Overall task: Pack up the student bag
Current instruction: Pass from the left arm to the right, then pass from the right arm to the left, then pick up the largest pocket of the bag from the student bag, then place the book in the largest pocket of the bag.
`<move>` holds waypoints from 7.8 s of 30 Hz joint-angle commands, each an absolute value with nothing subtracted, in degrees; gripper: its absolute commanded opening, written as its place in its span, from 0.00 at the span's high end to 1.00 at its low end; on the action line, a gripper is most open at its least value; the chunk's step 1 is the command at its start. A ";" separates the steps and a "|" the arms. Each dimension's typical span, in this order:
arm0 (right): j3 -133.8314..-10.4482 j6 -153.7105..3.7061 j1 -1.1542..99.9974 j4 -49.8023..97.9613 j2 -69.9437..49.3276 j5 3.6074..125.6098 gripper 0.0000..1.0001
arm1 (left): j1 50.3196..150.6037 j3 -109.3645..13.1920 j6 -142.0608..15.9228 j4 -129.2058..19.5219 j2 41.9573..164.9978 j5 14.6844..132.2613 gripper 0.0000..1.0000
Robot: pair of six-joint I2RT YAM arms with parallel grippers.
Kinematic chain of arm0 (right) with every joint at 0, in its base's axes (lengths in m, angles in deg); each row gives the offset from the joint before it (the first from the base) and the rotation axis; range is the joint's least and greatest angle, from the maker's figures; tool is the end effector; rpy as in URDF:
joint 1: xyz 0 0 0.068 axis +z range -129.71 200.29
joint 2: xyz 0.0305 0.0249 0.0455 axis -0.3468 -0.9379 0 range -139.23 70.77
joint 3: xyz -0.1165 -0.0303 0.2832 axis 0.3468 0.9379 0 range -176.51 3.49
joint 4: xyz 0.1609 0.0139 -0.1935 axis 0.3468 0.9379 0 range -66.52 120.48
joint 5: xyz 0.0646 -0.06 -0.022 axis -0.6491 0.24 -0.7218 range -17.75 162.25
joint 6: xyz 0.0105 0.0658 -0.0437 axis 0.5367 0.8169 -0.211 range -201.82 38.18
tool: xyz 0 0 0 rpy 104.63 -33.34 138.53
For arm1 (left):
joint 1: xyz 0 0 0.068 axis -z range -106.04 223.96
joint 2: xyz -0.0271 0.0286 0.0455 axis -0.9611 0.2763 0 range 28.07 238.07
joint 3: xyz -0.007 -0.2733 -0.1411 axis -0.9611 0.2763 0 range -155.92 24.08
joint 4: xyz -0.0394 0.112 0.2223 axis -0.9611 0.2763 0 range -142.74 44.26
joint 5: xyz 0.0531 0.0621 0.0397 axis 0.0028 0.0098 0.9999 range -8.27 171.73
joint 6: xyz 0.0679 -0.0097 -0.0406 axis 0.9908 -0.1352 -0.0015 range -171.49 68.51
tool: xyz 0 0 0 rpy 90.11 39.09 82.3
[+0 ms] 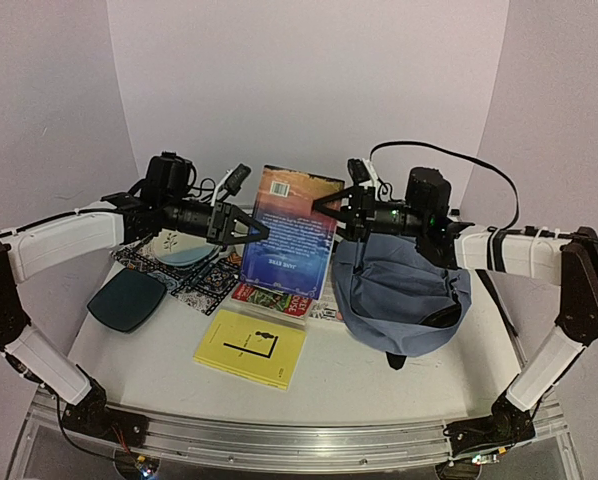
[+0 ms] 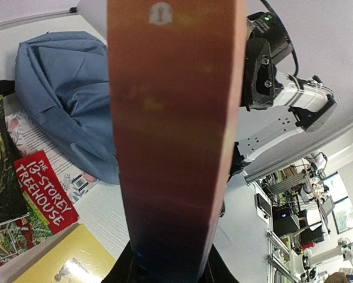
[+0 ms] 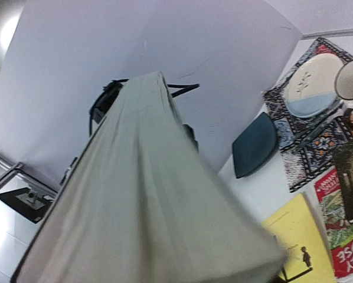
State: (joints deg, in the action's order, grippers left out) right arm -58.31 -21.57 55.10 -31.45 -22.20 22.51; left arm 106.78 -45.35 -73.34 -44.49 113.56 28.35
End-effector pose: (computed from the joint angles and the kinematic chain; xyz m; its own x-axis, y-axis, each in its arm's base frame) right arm 0.2787 0.2576 0.3904 -0.6538 0.2288 -0.7212 -0.7550 -0.1342 0.6419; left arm 0.2588 -0.2324 0.3578 -0.6702 0.1681 -0.7229 0.7419 0.1804 -0.6458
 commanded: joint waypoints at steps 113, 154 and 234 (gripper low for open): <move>-75.48 -79.02 58.88 87.35 -14.13 95.28 0.02 | 108.86 -17.85 -121.38 -101.30 109.05 56.16 1.00; -67.69 -93.68 58.47 64.55 -21.48 95.81 1.00 | 108.90 -23.96 -115.61 -92.03 108.24 49.00 1.00; -69.41 -33.03 79.05 27.17 -7.98 87.06 1.00 | 124.56 -48.08 -128.63 -91.92 137.39 51.91 1.00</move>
State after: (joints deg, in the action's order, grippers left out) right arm -69.69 -33.92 78.20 36.30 -7.20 87.45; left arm 123.81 -45.28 -126.91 -78.21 141.41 50.16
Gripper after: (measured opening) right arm 0.023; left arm 0.253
